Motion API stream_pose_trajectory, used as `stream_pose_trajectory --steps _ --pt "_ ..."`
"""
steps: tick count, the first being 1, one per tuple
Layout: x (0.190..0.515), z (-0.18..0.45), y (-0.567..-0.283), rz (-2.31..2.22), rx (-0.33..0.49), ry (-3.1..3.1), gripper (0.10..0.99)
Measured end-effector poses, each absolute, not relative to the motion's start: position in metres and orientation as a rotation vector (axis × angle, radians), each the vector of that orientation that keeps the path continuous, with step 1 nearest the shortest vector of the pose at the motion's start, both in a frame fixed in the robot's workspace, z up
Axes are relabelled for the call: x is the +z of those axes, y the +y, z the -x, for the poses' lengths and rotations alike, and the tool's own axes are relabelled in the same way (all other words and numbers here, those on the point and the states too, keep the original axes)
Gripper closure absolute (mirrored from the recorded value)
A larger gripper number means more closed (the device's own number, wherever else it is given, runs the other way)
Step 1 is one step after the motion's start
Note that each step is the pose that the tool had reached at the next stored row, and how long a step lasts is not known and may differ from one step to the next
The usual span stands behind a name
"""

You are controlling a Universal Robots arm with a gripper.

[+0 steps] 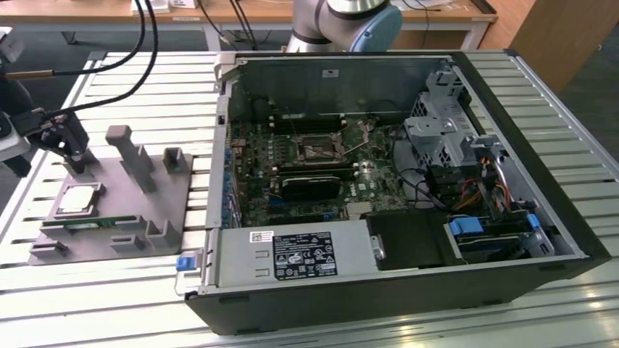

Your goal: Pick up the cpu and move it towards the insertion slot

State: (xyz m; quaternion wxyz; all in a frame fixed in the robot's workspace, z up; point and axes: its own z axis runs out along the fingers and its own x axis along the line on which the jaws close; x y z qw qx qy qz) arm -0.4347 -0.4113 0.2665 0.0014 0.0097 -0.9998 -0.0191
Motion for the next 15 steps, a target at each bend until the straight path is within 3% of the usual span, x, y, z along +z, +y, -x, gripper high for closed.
stream_pose_trajectory --steps 15 --pt "0.239 0.435 -0.414 -0.03 -0.06 -3.138 0.31"
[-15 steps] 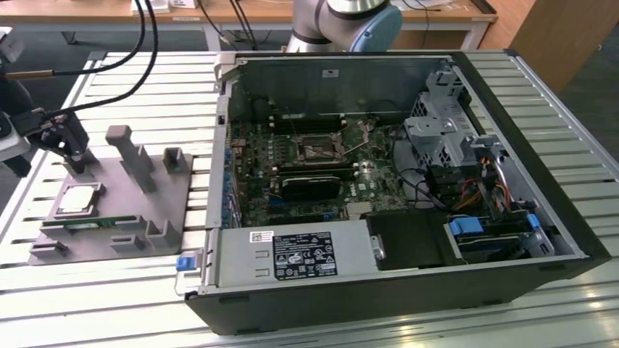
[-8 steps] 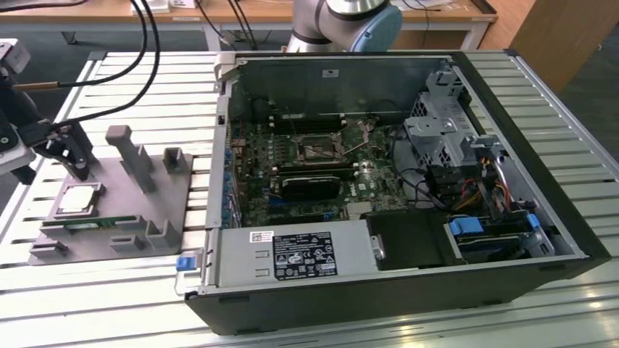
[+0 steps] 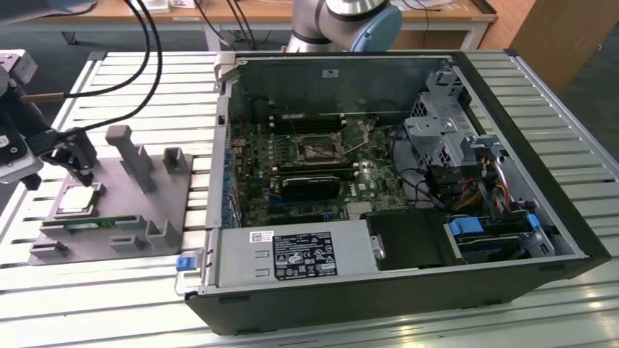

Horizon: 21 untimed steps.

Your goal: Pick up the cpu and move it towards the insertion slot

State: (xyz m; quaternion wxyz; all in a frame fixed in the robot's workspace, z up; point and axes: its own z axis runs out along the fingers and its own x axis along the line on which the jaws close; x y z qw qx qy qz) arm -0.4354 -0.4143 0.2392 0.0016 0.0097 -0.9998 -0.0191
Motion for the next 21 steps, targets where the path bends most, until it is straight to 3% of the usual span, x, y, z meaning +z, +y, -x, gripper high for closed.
stream_pose_trajectory --steps 21 --pt "0.209 0.437 -0.413 -0.031 -0.056 -3.137 0.31"
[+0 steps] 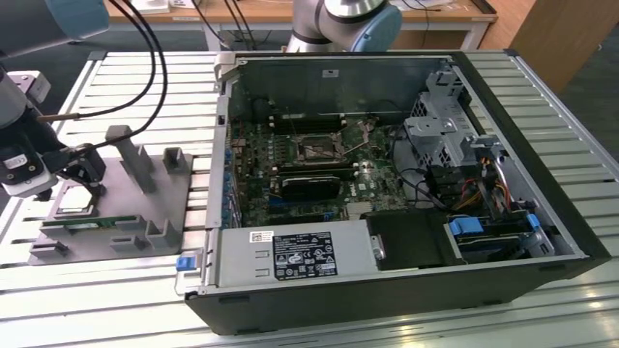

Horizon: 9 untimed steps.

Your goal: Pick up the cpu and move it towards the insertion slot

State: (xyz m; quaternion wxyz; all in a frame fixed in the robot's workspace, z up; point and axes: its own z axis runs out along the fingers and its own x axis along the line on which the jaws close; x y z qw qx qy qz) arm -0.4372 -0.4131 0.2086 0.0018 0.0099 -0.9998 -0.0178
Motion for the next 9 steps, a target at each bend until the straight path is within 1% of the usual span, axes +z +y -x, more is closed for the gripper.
stream_pose_trajectory --steps 9 --pt "0.197 0.442 -0.408 -0.037 -0.056 -3.137 0.31"
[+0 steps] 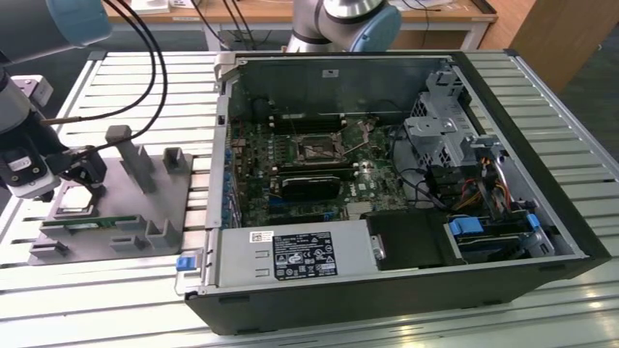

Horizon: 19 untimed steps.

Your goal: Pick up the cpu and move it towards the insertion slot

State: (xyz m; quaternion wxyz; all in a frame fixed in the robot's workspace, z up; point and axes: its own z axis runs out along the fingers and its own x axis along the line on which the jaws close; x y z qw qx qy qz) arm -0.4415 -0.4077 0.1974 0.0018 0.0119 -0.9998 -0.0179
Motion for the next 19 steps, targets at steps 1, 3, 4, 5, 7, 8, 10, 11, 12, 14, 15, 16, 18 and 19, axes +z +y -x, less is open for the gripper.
stream_pose_trajectory --steps 1,3,4,5,7,8,10,11,12,14,15,16,18,19 --pt "0.196 0.442 -0.407 -0.039 -0.056 -3.137 0.31" --pt "0.193 0.443 -0.407 -0.041 -0.056 -3.137 0.31" --pt "0.193 0.444 -0.407 -0.041 -0.056 -3.137 0.31" --pt "0.193 0.444 -0.406 -0.041 -0.056 -3.137 0.322" --pt "0.192 0.445 -0.405 -0.041 -0.056 -3.137 0.392" --pt "0.191 0.446 -0.405 -0.041 -0.056 -3.137 0.392" --pt "0.19 0.446 -0.404 -0.041 -0.056 -3.137 0.392" --pt "0.19 0.446 -0.403 -0.041 -0.056 -3.137 0.392" --pt "0.189 0.447 -0.403 -0.041 -0.056 -3.137 0.392" --pt "0.188 0.447 -0.402 -0.041 -0.056 -3.137 0.392" --pt "0.187 0.448 -0.402 -0.041 -0.056 -3.137 0.392" --pt "0.186 0.449 -0.402 -0.041 -0.056 -3.137 0.392" --pt "0.185 0.45 -0.402 -0.041 -0.056 -3.137 0.408" --pt "0.184 0.45 -0.402 -0.041 -0.056 -3.137 0.408"
